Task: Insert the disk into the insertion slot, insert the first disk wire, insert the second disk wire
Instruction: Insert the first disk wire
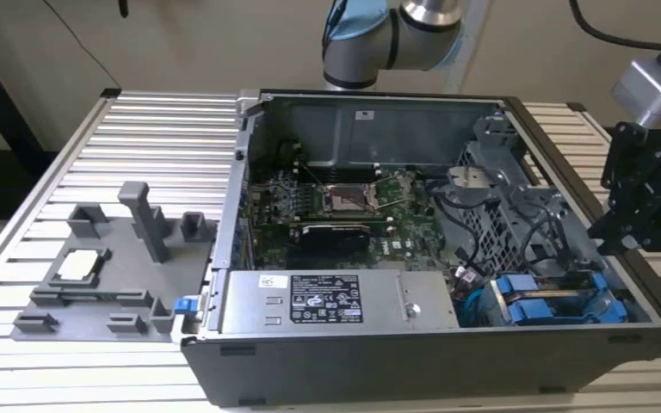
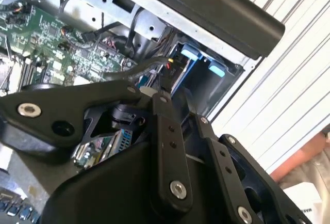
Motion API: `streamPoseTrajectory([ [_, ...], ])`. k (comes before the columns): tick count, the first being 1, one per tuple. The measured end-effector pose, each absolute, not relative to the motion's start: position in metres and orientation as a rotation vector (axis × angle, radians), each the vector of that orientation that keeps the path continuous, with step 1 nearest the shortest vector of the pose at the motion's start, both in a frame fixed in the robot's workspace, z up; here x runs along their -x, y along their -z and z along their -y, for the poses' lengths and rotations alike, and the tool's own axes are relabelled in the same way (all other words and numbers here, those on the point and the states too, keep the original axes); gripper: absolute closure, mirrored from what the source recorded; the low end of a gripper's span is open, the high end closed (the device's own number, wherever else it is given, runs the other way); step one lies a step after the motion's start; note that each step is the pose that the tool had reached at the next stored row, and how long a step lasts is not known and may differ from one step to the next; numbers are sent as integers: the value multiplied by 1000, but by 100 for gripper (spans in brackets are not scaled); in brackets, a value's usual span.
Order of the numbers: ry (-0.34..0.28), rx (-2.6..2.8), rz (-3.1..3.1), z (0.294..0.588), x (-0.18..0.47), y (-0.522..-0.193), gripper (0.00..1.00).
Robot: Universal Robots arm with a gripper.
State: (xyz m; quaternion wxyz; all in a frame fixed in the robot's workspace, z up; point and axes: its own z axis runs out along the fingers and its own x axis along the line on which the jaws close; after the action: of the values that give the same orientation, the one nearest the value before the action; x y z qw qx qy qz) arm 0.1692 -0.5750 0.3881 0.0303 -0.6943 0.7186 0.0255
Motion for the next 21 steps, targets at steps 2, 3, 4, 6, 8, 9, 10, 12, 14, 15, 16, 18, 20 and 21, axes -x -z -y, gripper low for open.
streamPoseTrajectory([
  [2, -78, 2140, -2215, 575, -169, -388, 73],
  [3, -78, 2140, -2215, 573, -169, -388, 73],
  [4, -78, 2140, -2215, 571, -169, -388, 73],
  [6, -78, 2140, -2215, 564, -169, -388, 73],
  [8, -79, 2140, -2215, 557, -169, -388, 73],
  [9, -79, 2140, -2215, 552, -169, -388, 73],
  [10, -78, 2140, -2215, 548, -169, -388, 73],
  [12, -79, 2140, -2215, 539, -169, -388, 73],
  [14, -79, 2140, -2215, 530, -169, -388, 73],
  [15, -78, 2140, -2215, 526, -169, -388, 73],
  [16, -79, 2140, -2215, 524, -169, -388, 73],
  [18, -81, 2138, -2213, 522, -169, -388, 73],
  [20, -95, 2130, -2205, 522, -168, -388, 73],
  [21, -106, 2124, -2198, 522, -167, -388, 73],
])
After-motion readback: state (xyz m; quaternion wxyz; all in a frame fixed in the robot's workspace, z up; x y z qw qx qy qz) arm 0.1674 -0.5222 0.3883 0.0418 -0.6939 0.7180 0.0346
